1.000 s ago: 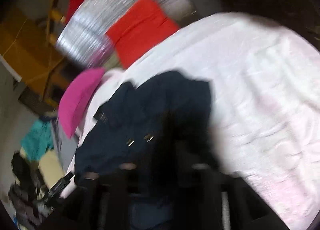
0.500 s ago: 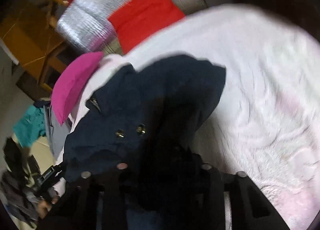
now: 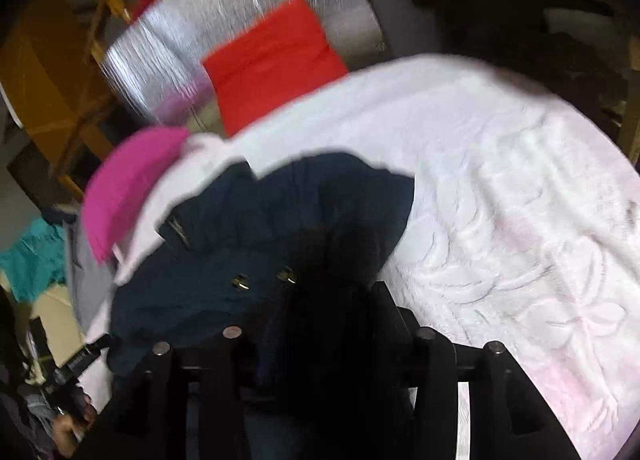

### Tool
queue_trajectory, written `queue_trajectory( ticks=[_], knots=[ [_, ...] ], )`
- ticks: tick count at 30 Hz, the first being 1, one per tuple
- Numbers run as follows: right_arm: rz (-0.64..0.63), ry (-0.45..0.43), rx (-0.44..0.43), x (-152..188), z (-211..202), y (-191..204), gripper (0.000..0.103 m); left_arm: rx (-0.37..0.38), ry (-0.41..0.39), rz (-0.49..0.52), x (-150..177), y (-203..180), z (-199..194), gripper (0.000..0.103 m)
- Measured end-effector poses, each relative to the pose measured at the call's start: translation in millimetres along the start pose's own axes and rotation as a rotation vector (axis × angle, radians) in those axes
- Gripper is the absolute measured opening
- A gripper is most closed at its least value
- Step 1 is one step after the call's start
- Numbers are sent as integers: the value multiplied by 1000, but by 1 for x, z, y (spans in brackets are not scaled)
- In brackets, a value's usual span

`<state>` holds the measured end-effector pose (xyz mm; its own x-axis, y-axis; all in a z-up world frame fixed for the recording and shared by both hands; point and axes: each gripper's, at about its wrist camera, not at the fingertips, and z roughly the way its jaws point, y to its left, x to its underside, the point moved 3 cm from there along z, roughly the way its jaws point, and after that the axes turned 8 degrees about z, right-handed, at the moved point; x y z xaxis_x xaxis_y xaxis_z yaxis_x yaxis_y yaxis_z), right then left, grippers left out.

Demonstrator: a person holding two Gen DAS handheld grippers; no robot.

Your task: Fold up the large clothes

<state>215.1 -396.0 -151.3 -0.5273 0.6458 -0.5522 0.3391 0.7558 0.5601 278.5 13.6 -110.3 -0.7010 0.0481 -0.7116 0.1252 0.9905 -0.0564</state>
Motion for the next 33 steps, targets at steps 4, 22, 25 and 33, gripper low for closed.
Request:
queue_trajectory(
  ticks=[4,22,25,33],
  knots=[
    [-22,23,-141,15,-7,24,46,7,-15,118,3,-38,-1,82],
    [-41,351,-125,61,70,36,22,-45,137,236,29,-59,38,85],
    [-56,323,-141,58,45,35,24,-80,81,288,30,-57,14,85],
    [-13,256,-152,41,-14,-6,63,4,46,275,46,-17,-46,85]
  ],
)
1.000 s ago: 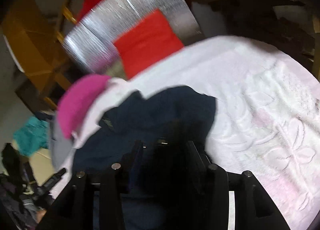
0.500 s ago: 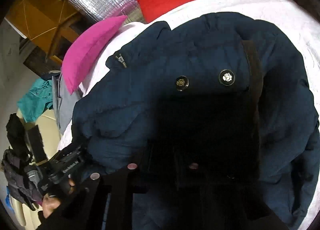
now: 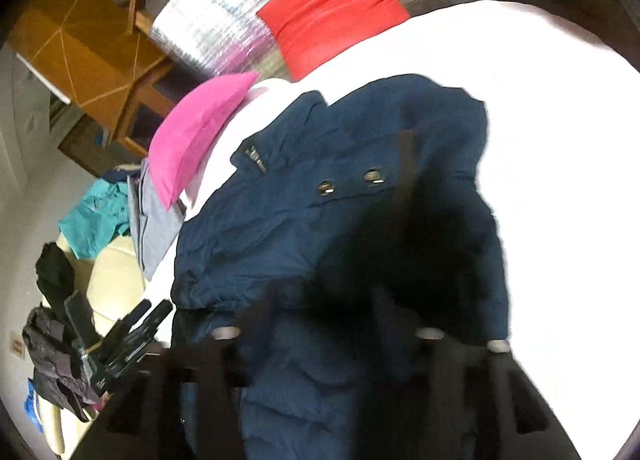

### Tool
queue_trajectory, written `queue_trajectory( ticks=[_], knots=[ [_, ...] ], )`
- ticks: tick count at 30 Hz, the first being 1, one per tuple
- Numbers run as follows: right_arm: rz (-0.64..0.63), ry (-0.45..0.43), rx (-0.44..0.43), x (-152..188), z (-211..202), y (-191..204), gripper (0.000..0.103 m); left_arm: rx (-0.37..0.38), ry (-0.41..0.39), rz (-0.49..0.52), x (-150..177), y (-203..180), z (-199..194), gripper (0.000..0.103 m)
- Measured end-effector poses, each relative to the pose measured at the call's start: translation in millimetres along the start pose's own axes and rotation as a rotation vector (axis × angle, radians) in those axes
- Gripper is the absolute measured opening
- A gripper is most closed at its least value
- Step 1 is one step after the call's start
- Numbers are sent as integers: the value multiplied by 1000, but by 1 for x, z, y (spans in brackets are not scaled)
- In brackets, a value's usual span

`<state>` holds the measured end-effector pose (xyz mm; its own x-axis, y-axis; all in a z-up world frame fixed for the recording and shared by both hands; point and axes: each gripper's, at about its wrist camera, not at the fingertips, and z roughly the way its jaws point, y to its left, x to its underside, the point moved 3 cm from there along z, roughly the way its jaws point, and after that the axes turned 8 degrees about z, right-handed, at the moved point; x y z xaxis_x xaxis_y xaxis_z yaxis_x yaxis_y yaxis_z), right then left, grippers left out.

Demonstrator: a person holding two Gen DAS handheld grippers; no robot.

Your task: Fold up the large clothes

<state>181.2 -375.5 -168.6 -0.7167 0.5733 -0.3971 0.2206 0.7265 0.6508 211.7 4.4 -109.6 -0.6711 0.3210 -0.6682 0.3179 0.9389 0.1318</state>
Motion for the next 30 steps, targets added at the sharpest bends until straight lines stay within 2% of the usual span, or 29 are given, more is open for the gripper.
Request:
queue_trajectory(
  ticks=[4,9,12,17,20,26,28,30],
  knots=[
    [1,-11,-36,7,-33,-18,63,55,46,-70,36,24,-15,85],
    [39,16,-103,33,-60,-44,63,186,128,-238,98,50,-29,85],
    [77,47,-125,51,-70,-60,63,226,186,-320,131,61,-36,85],
    [133,112,-140,82,-74,-80,63,277,252,-423,156,71,-43,85],
    [147,150,-115,97,-69,-88,63,290,276,-398,165,64,-46,85],
    [152,220,-85,129,-54,-95,63,308,389,-380,190,51,-36,85],
    [137,226,-83,142,-51,-93,64,319,373,-358,191,45,-41,85],
    [115,231,-88,152,-53,-88,64,391,338,-355,191,36,-50,85]
  ],
)
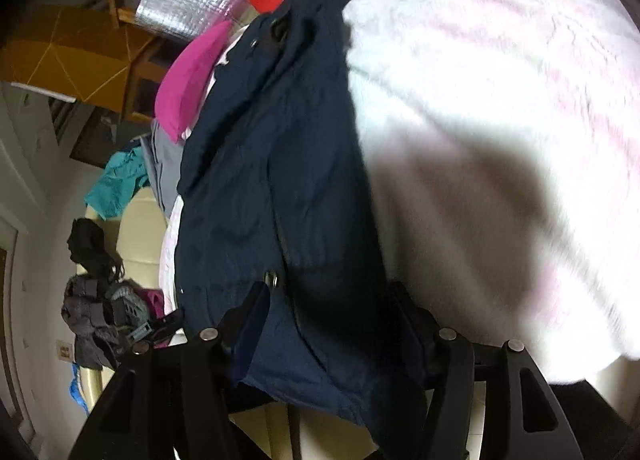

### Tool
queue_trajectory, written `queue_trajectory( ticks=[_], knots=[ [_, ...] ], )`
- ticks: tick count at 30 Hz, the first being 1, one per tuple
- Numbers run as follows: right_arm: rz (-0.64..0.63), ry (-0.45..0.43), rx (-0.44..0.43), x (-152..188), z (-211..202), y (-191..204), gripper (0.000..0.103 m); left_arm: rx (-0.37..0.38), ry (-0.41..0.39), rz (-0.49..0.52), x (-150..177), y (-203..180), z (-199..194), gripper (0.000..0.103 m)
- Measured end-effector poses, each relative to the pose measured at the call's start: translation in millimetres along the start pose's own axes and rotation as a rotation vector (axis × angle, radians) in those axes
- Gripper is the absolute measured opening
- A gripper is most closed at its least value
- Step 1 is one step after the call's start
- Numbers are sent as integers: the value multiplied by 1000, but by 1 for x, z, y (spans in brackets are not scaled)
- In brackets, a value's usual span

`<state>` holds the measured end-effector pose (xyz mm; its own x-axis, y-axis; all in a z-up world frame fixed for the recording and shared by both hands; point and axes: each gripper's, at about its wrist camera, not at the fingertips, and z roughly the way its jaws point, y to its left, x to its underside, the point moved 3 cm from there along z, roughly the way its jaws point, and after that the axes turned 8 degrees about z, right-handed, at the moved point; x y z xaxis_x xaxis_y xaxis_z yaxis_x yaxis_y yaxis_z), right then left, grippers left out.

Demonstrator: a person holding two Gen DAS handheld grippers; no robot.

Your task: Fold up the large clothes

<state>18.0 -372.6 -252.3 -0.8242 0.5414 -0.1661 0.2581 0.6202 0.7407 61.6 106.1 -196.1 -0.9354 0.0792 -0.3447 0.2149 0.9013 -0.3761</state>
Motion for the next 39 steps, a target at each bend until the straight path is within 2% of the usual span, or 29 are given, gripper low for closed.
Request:
queue_trajectory(
  ticks=[2,5,8,12,15,16,18,20,21,22,25,26,28,30,31,32,33,34,36,39],
  knots=[
    [-8,15,-17,13,1,2,64,41,12,9,9,-7,1,85],
    [-6,44,-27,28,3,3,64,27,37,27,19,-12,4,84],
    [-4,61,35,43,3,0,64,35,64,25,26,-17,7,84],
    [-21,91,153,61,9,-6,64,-27,115,-12,35,-12,14,85],
    [-31,94,185,63,14,-6,64,-28,191,-37,42,-10,26,85],
    [-44,98,206,63,18,-4,62,-28,188,-33,42,-11,27,85],
    [-78,110,259,65,23,1,23,-1,164,-30,40,-13,23,84],
    [-113,102,286,66,21,10,17,37,139,-30,38,-17,20,65],
    [-133,96,273,67,18,16,15,50,137,-29,37,-19,19,49],
    [-166,82,250,69,12,26,15,46,134,-31,36,-20,19,43],
    [-205,69,217,68,2,39,15,37,136,-34,31,-25,26,43],
    [-196,80,222,67,4,36,18,30,147,-30,31,-25,28,43],
    [-136,122,258,65,14,18,19,25,173,-35,33,-23,32,59],
    [-84,150,270,63,25,5,24,25,178,-35,34,-25,34,57],
    [-79,145,261,63,27,2,24,26,169,-31,34,-26,33,56],
    [-78,137,256,63,29,0,24,34,155,-28,32,-28,30,49],
    [-86,136,257,64,30,1,21,36,146,-22,33,-26,25,33],
    [-100,134,259,64,29,5,18,47,130,-19,31,-27,21,23],
    [-172,113,268,66,20,23,13,101,104,-26,23,-28,12,19],
    [-250,64,234,62,-3,55,12,177,42,-25,11,-34,-11,16]
  ],
)
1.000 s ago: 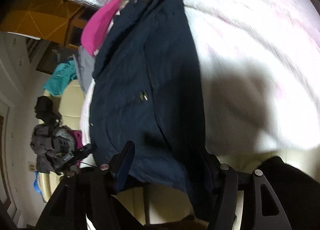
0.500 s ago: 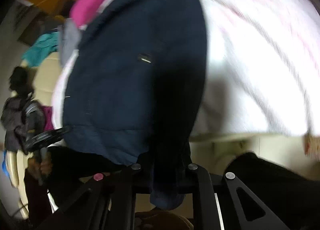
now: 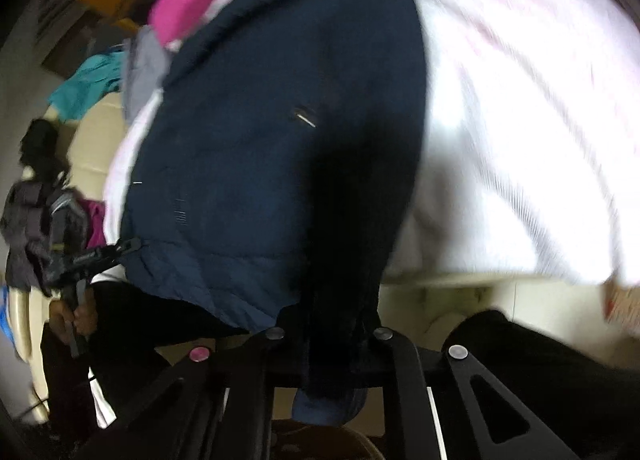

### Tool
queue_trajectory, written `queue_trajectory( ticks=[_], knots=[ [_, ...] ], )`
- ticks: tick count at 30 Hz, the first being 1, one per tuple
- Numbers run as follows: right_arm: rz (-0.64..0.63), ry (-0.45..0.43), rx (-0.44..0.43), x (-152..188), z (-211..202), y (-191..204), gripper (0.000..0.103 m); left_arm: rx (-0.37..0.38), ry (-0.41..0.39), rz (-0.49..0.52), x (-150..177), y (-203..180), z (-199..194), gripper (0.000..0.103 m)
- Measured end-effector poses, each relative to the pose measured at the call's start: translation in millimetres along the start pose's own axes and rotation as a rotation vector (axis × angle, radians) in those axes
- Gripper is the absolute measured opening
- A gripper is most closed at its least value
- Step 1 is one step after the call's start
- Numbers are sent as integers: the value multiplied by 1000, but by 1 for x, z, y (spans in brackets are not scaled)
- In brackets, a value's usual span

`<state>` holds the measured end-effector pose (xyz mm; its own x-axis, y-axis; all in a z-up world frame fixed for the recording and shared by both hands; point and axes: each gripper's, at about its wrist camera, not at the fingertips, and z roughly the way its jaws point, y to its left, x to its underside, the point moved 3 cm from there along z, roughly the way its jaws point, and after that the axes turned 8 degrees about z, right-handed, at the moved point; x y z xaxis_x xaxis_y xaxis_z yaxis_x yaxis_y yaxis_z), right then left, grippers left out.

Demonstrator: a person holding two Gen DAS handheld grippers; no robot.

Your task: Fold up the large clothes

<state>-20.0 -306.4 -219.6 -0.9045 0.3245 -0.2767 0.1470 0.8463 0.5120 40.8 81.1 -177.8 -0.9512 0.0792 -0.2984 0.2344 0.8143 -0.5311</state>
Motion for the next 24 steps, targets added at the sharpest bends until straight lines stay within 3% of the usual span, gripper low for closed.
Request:
queue_trajectory(
  ticks=[4,7,9,18,24],
  knots=[
    [-57,-141,-117,-28,-52,26,12,93,-127,38,-37,-21,-49,15],
    [-33,-272,-221,-64,-86,36,12,141,-203,45,-73,-30,-76,14],
    [-25,-351,-245,-86,-97,37,12,168,-234,29,-96,-31,-84,15],
    [158,-538,-342,-208,-95,11,11,183,-300,-81,-225,-20,-68,15],
    [255,-576,-349,-306,-60,-3,11,135,-303,-138,-307,0,-13,14]
  ],
)
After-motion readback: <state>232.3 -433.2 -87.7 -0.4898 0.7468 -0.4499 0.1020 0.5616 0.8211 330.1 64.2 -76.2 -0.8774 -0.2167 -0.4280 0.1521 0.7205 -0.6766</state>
